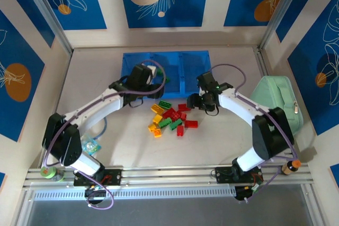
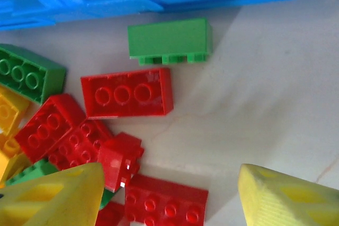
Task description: Sort the legos into containers by color
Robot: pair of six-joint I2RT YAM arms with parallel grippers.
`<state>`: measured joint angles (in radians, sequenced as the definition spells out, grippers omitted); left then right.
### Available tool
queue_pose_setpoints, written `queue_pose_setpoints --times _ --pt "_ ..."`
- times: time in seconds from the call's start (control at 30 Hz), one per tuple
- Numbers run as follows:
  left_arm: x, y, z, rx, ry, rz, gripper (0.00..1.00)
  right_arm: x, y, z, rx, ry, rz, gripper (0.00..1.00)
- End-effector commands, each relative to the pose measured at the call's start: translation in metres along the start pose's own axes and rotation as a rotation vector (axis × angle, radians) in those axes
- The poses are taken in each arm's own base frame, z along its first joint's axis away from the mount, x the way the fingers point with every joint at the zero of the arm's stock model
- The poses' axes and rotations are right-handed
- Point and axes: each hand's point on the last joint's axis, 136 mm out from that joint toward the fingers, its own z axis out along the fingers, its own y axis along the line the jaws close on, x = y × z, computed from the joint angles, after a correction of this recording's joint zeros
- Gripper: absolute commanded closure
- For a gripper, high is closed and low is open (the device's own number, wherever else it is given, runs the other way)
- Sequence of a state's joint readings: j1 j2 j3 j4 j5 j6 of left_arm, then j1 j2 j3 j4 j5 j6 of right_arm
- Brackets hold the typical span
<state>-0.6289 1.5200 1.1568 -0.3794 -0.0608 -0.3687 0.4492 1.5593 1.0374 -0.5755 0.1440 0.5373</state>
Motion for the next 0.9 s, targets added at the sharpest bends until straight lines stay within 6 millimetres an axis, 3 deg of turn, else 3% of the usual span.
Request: queue_pose_setpoints --times 0.0,0.1,0.2,0.53,0.87 --pt "0.038 0.004 0.012 0.036 0.029 -0.099 0.3 -0.012 0.007 0.009 0.029 -0.008 -0.061 0.32" --pt "0.06 0.012 0.016 0.037 0.033 -0.12 0.3 -0.022 0.008 0.019 0.064 -0.002 -0.08 0.32" --pt "0.066 0.019 0.02 0.028 0.039 -0.113 0.3 -0.029 0.008 0.029 0.097 0.009 -0.106 0.31" --pt "0.06 0.042 0.048 0.032 0.058 -0.166 0.31 -0.033 -0.004 0.05 0.24 0.053 -0.13 0.31" --pt "0.052 0.057 0.066 0.023 0.063 -0.155 0.32 -0.039 -0.001 0.06 0.234 0.044 -0.136 0.31"
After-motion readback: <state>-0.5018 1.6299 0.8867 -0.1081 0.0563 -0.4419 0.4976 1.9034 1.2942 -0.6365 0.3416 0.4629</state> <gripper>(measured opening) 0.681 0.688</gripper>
